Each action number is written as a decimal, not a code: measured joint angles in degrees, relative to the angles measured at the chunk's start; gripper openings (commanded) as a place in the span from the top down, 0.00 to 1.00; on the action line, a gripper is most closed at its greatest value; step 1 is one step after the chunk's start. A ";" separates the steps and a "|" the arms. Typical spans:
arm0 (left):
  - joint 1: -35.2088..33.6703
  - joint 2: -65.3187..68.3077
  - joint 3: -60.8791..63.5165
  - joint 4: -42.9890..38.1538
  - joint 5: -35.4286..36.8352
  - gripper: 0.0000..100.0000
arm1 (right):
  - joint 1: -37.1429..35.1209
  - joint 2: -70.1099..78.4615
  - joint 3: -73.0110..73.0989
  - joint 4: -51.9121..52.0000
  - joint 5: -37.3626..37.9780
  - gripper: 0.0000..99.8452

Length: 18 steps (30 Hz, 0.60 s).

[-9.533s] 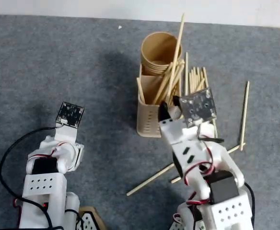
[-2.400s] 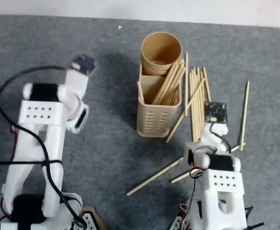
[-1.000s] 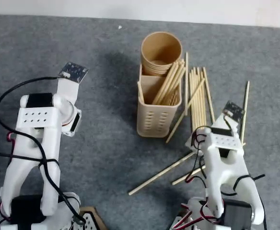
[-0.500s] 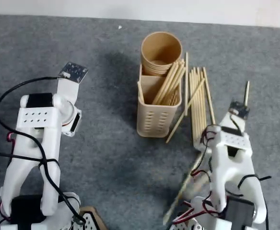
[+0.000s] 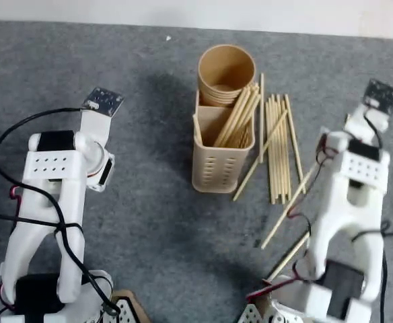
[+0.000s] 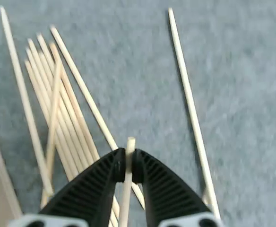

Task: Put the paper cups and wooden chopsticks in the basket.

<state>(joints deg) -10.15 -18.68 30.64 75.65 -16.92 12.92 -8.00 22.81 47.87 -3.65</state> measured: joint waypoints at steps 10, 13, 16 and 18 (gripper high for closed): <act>0.00 0.00 0.00 -0.09 0.35 0.88 | -4.40 32.00 -36.48 2.37 18.99 0.99; 0.09 -0.18 1.14 -0.53 4.40 0.88 | -4.75 40.70 -46.68 5.36 26.64 0.97; 1.23 -0.35 2.90 -1.85 7.30 0.88 | -6.24 47.91 -56.26 10.73 34.73 0.91; 2.90 -0.35 4.92 -3.08 8.18 0.88 | -7.38 52.48 -61.27 13.98 38.42 0.87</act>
<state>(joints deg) -7.25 -19.03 35.56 72.57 -8.75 5.54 44.48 -38.46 61.85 34.77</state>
